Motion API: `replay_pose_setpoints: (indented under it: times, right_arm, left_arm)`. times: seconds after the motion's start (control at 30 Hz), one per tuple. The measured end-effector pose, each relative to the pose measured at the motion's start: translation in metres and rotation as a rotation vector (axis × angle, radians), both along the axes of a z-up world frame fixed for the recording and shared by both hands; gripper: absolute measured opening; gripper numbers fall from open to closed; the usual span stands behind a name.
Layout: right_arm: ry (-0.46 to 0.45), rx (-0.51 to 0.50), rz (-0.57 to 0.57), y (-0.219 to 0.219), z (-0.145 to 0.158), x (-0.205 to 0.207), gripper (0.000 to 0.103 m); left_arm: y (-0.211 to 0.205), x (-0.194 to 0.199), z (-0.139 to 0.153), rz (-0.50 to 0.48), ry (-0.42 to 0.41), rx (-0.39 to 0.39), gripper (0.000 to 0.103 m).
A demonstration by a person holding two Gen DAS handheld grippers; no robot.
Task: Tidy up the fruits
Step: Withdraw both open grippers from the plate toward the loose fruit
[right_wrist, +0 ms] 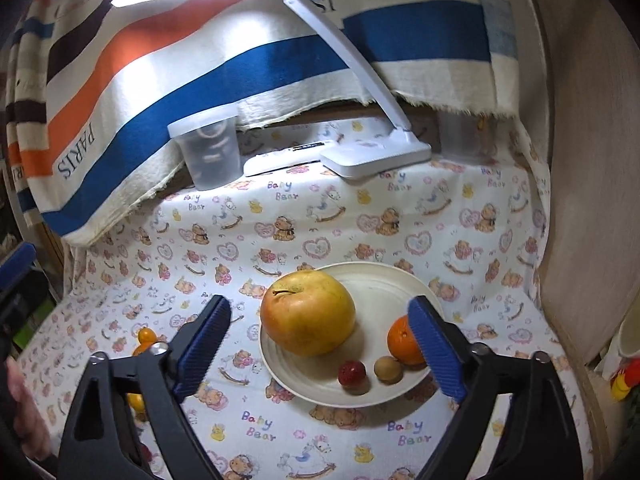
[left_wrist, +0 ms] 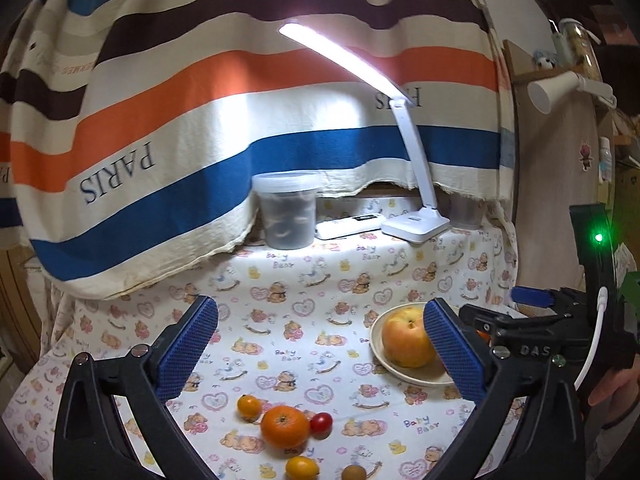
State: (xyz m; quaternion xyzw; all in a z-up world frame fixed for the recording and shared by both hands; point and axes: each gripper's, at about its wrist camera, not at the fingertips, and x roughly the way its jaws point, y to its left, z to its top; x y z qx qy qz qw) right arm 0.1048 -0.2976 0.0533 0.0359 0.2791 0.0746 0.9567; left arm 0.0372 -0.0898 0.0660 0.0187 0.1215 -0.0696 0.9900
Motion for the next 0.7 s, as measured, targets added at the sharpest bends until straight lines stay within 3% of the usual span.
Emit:
replay_pose_setpoints:
  times: [0.23,0.37,0.7]
  right_arm:
    - [-0.047,0.034,0.018,0.006,-0.004,-0.006,0.103]
    - [-0.082,0.034,0.008,0.009,-0.005,-0.01,0.103]
    - [-0.082,0.041,0.014,0.02,-0.023,-0.008,0.103]
  left_arm:
    - [0.018,-0.006,-0.017,0.021,-0.015,0.018,0.102]
    - [0.029,-0.006,-0.027,0.033,-0.019,-0.018,0.102]
    - [0.044,0.009,-0.051,0.043,0.075,-0.087,0.102]
